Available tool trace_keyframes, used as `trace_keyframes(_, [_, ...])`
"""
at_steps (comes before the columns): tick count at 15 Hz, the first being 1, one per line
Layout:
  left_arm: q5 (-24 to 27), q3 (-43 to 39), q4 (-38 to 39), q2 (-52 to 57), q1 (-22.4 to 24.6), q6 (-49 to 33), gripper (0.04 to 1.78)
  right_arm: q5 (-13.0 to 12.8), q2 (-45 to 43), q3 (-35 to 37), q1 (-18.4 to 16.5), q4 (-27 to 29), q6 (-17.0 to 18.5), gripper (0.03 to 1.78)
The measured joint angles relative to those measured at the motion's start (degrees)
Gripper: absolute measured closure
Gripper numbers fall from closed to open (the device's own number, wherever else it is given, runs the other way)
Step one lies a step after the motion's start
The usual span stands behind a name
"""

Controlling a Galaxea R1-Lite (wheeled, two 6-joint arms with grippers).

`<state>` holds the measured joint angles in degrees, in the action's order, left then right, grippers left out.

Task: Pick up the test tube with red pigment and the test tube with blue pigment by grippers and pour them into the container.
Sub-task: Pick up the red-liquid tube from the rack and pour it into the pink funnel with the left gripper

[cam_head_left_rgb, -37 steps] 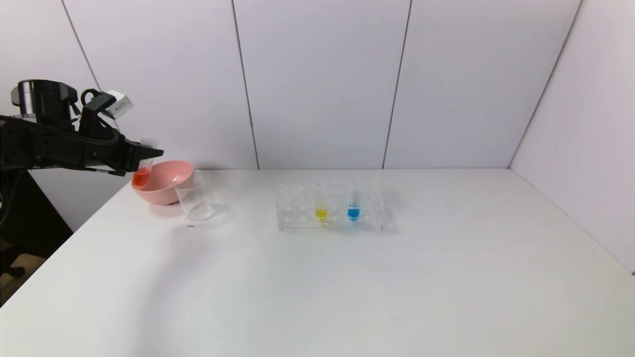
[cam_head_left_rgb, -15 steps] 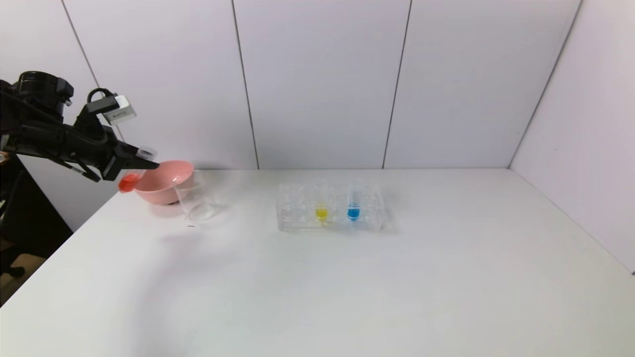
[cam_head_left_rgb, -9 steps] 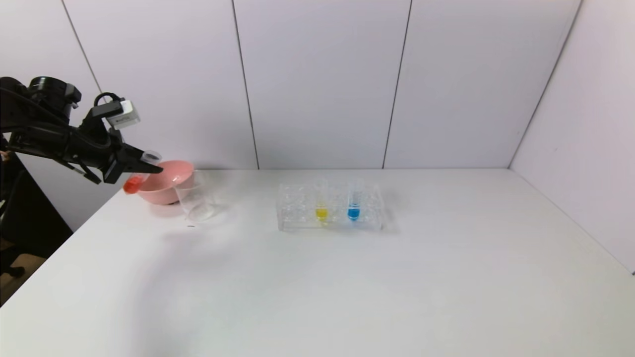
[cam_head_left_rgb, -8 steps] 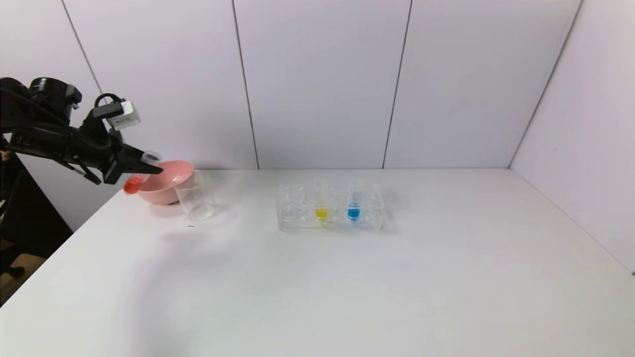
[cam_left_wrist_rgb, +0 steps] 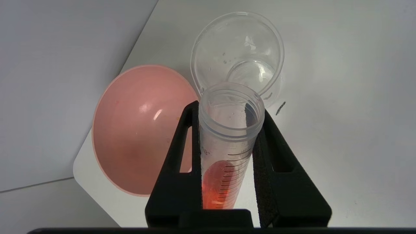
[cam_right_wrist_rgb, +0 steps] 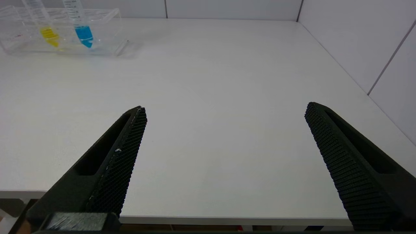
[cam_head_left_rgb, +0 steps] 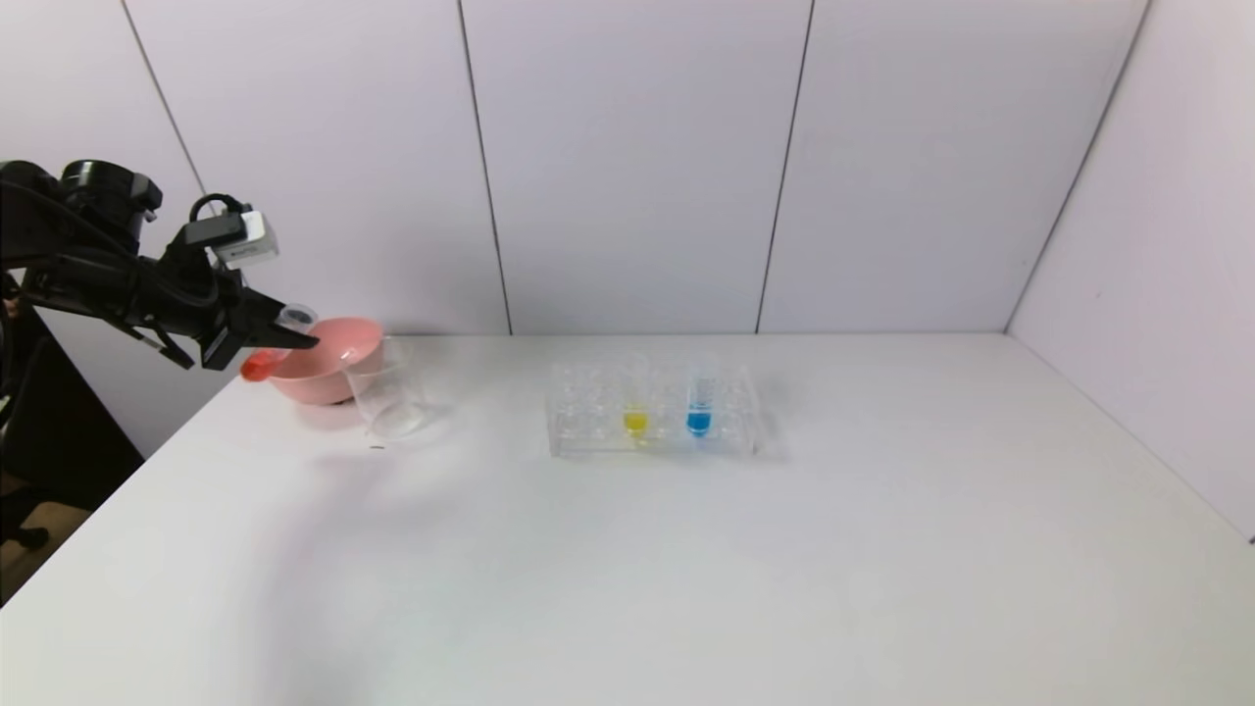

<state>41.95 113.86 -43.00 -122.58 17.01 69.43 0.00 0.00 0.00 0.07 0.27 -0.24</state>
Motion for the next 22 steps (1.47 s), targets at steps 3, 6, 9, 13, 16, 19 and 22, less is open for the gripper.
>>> trace_keyframes(3, [-0.6, 0.0, 0.0, -0.3, 0.0, 0.1, 1.36, 0.0, 0.0, 0.0, 0.0, 0.0, 0.0, 0.04])
trace_keyframes(6, [-3.7, 0.2, 0.4, -0.7, -0.1, 0.6, 1.36, 0.0, 0.0, 0.0, 0.0, 0.0, 0.0, 0.04])
trace_keyframes(9, [-7.0, 0.7, 0.5, -0.7, -0.3, 3.3, 1.36, 0.0, 0.0, 0.0, 0.0, 0.0, 0.0, 0.04])
trace_keyframes(13, [-7.1, 1.0, 1.2, -0.9, -1.3, 3.4, 1.36, 0.0, 0.0, 0.0, 0.0, 0.0, 0.0, 0.04])
trace_keyframes(16, [-7.1, 1.0, 1.9, -1.2, -2.0, 4.4, 1.36, 0.0, 0.0, 0.0, 0.0, 0.0, 0.0, 0.04])
trace_keyframes(19, [-7.1, 1.0, 1.8, -1.4, -2.6, 5.2, 1.36, 0.0, 0.0, 0.0, 0.0, 0.0, 0.0, 0.04])
trace_keyframes(22, [-7.3, 1.0, 1.9, -1.6, -3.4, 6.2, 1.36, 0.0, 0.0, 0.0, 0.0, 0.0, 0.0, 0.04])
